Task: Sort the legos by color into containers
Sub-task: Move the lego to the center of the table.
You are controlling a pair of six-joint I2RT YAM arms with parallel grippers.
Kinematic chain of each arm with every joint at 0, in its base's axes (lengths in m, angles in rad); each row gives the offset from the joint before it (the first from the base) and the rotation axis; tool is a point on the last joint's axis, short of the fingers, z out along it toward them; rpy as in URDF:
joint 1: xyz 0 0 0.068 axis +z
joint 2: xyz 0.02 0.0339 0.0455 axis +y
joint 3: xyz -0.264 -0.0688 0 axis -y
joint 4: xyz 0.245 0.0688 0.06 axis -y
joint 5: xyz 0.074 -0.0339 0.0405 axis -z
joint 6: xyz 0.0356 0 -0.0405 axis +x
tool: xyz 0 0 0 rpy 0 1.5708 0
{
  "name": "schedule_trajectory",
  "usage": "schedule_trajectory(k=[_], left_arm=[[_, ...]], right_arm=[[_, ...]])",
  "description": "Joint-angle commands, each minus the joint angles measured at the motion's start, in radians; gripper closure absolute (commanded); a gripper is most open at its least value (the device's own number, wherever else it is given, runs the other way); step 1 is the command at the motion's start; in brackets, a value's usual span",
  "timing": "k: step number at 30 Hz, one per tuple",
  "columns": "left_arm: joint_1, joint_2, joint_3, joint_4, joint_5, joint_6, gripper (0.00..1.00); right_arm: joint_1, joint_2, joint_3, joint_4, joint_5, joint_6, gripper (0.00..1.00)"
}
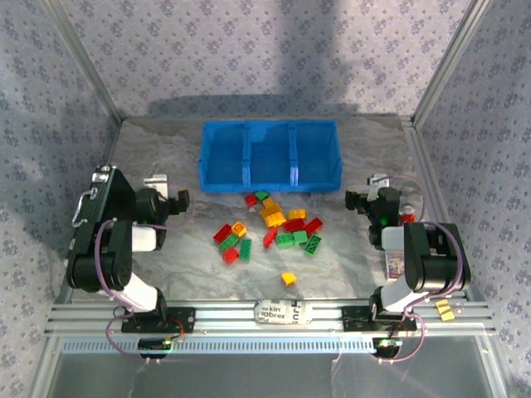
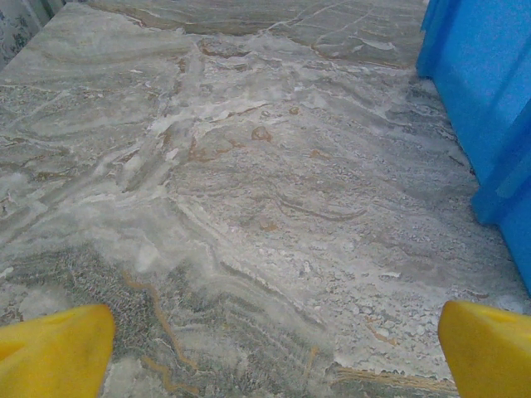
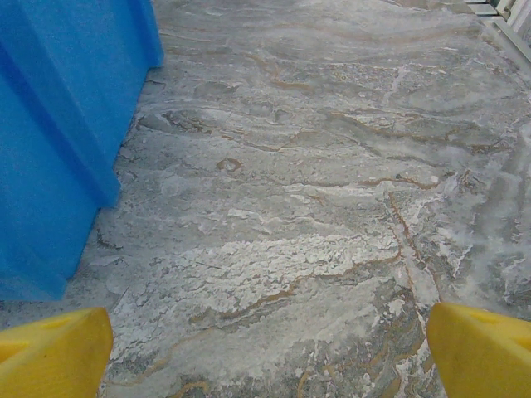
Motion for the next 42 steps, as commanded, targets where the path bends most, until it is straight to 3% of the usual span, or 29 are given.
schedule_trajectory(k=[1, 8, 9, 10, 11, 12, 15, 16, 18, 19, 20, 21, 22, 23, 27, 30, 37, 40, 41, 42], left_arm=[[0.006, -0.004, 0.015, 0.027, 0.014, -0.007, 0.00], [0.015, -0.003, 0.020, 0.019, 0.004, -0.023, 0.00], [0.011, -0.004, 0.017, 0.023, -0.020, -0.025, 0.00], [-0.005, -0.013, 0.017, 0.032, -0.114, -0.038, 0.00], [-0.016, -0.057, 0.031, -0.030, -0.186, -0.051, 0.00], [-0.023, -0.113, 0.073, -0.148, -0.223, -0.055, 0.00], [-0.061, -0.251, 0.211, -0.476, -0.343, -0.110, 0.00], [-0.060, -0.291, 0.267, -0.602, -0.359, -0.162, 0.00], [-0.033, -0.362, 0.398, -0.916, -0.407, -0.406, 0.00], [-0.001, -0.387, 0.434, -1.005, -0.331, -0.489, 0.00], [0.040, -0.415, 0.448, -1.053, -0.160, -0.524, 0.00], [0.060, -0.453, 0.435, -1.041, 0.001, -0.503, 0.00], [0.040, -0.484, 0.425, -1.039, 0.046, -0.491, 0.01], [-0.009, -0.510, 0.435, -1.084, 0.017, -0.485, 0.00], [-0.256, -0.489, 0.558, -1.348, -0.191, -0.403, 0.00], [-0.385, -0.487, 0.574, -1.443, -0.242, -0.420, 0.00], [-0.639, -0.541, 0.480, -1.485, -0.262, -0.520, 0.04], [-0.740, -0.553, 0.441, -1.478, -0.268, -0.553, 0.09], [-0.765, -0.551, 0.431, -1.477, -0.266, -0.566, 0.09], [-0.784, -0.546, 0.417, -1.471, -0.264, -0.580, 0.11]], right_arm=[[0.000, -0.002, 0.016, 0.005, 0.001, -0.006, 0.01], [-0.001, -0.002, 0.017, 0.004, 0.001, -0.005, 0.01], [0.003, -0.003, 0.019, 0.009, 0.013, -0.007, 0.01], [0.015, -0.023, 0.042, -0.024, 0.091, 0.013, 0.01], [0.031, -0.080, 0.094, -0.175, 0.166, 0.024, 0.01], [0.029, -0.143, 0.162, -0.360, 0.153, 0.035, 0.01], [0.039, -0.272, 0.296, -0.608, 0.048, 0.055, 0.01], [0.047, -0.306, 0.331, -0.666, 0.044, 0.060, 0.01], [0.045, -0.356, 0.434, -0.851, 0.068, 0.222, 0.01], [0.038, -0.365, 0.477, -0.984, 0.127, 0.374, 0.01], [0.013, -0.358, 0.507, -1.117, 0.104, 0.534, 0.01], [-0.025, -0.345, 0.533, -1.160, -0.016, 0.505, 0.01], [-0.045, -0.332, 0.557, -1.191, -0.106, 0.498, 0.04], [-0.030, -0.330, 0.583, -1.254, -0.110, 0.498, 0.05], [0.107, -0.396, 0.611, -1.379, 0.000, 0.461, 0.01], [0.176, -0.422, 0.650, -1.505, 0.033, 0.451, 0.01], [0.257, -0.548, 0.587, -1.653, 0.025, 0.515, 0.03], [0.272, -0.631, 0.506, -1.636, -0.032, 0.547, 0.18], [0.279, -0.655, 0.477, -1.625, -0.048, 0.568, 0.18], [0.286, -0.671, 0.450, -1.615, -0.072, 0.573, 0.10]])
